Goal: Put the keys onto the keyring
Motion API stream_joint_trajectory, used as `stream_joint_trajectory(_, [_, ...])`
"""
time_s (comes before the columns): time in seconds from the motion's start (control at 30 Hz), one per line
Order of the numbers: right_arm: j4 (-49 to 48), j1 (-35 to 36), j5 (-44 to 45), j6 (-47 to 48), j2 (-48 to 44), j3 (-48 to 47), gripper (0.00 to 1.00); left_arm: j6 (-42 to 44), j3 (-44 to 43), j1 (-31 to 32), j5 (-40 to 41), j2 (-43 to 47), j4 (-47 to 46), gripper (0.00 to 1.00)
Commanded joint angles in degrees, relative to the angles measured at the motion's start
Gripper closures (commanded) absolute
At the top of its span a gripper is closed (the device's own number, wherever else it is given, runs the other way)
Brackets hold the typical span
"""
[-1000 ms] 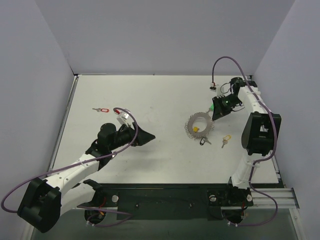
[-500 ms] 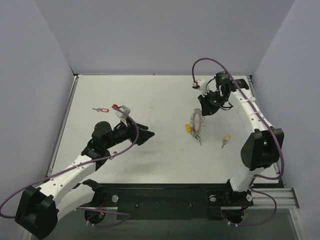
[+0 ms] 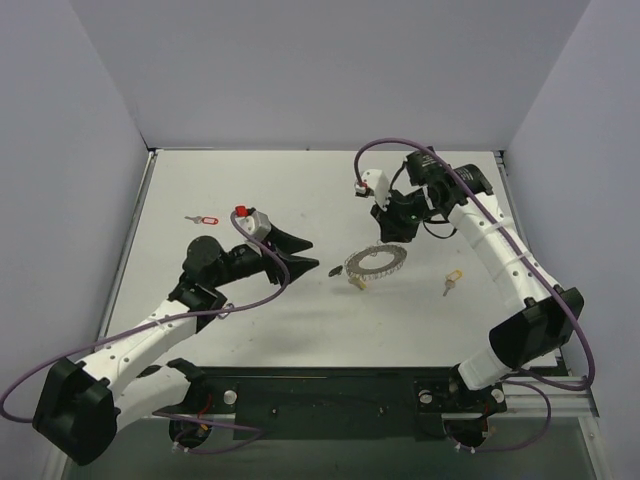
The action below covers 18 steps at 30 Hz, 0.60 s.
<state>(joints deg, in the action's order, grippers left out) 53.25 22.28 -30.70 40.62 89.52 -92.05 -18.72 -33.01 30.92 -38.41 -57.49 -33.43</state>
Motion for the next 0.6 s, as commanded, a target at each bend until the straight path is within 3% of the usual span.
stream_joint_trajectory(0.0, [2.21,0.92,-5.86,0.08,-3.82,-0.77,1.0,3.07,-3.02,3.0,-2.98,-3.58,-7.0,0.42])
stream_joint_trajectory(0.23, [-2.97,1.62,-9.03,-5.02,-1.81,2.31,1.0,1.85,-3.02,5.38,0.18,-9.91,-10.78,0.44])
stream_joint_trajectory(0.4, [-7.72,0.39,-12.01,-11.26,0.66,6.7,1.0,0.62,0.31,5.91,3.43,-9.22,-9.12,0.44])
stream_joint_trajectory(0.57, [-14.13,-4.34,-21.66,-18.47,1.89,12.15,0.86,-4.37,0.32,5.91,11.15,-7.02,1.06,0.44])
